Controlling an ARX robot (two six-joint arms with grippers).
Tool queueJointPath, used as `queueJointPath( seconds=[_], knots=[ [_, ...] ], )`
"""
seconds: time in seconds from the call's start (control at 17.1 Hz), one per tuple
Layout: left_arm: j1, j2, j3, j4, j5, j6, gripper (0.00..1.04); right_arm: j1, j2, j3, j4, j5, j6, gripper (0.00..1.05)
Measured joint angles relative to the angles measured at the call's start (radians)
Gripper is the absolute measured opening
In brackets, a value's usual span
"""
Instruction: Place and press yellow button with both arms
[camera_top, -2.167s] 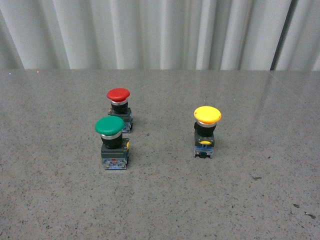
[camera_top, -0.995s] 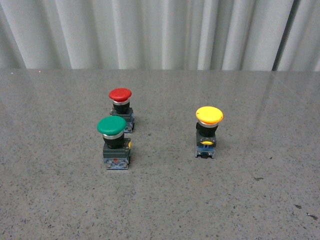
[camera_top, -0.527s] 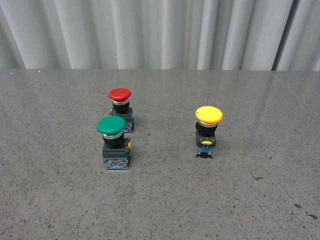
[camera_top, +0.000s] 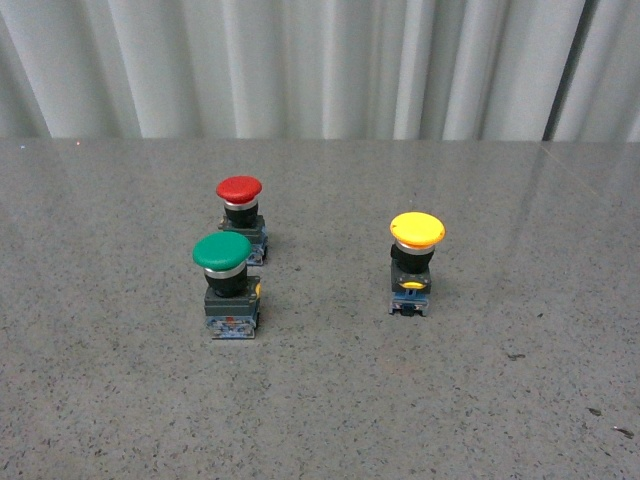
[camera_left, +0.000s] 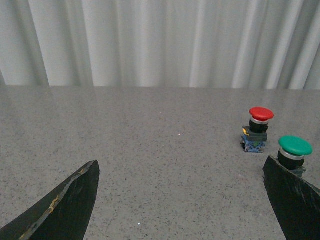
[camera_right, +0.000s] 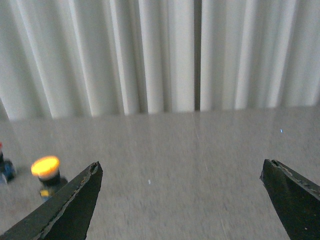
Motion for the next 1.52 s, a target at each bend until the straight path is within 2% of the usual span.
queueJointPath(
  seconds=[0.64, 0.76, 0.82, 1.11, 1.46, 1.52],
  knots=[
    [0.0, 0.0, 0.0, 0.0, 0.0, 0.0, 0.98, 0.048, 0.472, 0.108, 0.413, -0.023, 0.01, 0.98],
    [0.0, 0.0, 0.0, 0.0, 0.0, 0.0, 0.98, 0.087, 0.777, 0.253, 0.62, -0.045, 0.002, 0.98],
    [0.0, 0.0, 0.0, 0.0, 0.0, 0.0, 0.98, 0.111, 0.911, 0.325, 0.655, -0.054, 0.001, 0.98],
    [0.0, 0.0, 0.0, 0.0, 0.0, 0.0, 0.98, 0.255, 1.391, 0.607, 0.583, -0.059, -0.004, 0.96],
    [0.0, 0.0, 0.0, 0.0, 0.0, 0.0, 0.98, 0.344, 1.548, 0.693, 0.539, -0.051, -0.022, 0.32],
    [0.0, 0.0, 0.0, 0.0, 0.0, 0.0, 0.98, 0.363, 1.553, 0.694, 0.521, -0.053, -0.022, 0.12]
  ],
)
